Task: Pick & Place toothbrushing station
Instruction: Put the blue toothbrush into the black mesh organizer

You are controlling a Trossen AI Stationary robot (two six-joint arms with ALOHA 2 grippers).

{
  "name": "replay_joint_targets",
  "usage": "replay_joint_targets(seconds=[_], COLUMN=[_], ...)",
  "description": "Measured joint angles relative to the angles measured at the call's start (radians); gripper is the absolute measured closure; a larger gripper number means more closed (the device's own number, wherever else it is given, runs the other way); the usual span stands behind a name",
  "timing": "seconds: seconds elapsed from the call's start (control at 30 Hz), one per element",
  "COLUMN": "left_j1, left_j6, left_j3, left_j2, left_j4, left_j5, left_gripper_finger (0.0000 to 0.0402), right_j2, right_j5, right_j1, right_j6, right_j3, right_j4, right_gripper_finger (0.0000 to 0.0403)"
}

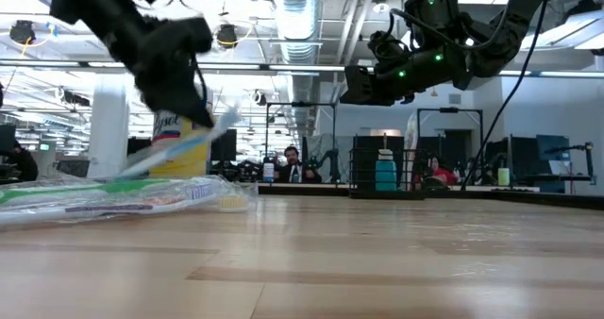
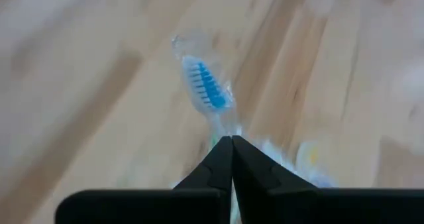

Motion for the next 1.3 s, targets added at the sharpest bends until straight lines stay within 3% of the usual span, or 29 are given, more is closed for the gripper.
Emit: replay_joint_targets(seconds=[0.4, 0.7, 0.9, 1.3], left_j1=[0.004, 0.1, 0.202, 0.356], left_j6=[0.226, 0.379, 0.4, 0.443], left_j3=[0.0, 0.0, 0.0, 0.001], left_j2=[-0.095, -0.095, -0.083, 0.057], left_j4=[0.226, 0.384, 0.489, 0.768], left_j5=[-0.054, -0.053, 0.086, 0.252], left_gripper_finger=[0.0401, 0.0401, 0.0401, 0.0401], right_j2=[0.0, -0.021, -0.071, -0.1], right_j5=[-0.004, -0.029, -0.031, -0.032], right_j1=[0.002, 0.003, 0.01, 0.015], right_j6=[0.0, 0.0, 0.0, -0.001], right_j3=[0.0, 0.0, 0.0, 0.0], right_j4=[0.007, 0.014, -0.004, -0.06], right_gripper_finger=[0.0287, 0.0287, 0.0287, 0.0287])
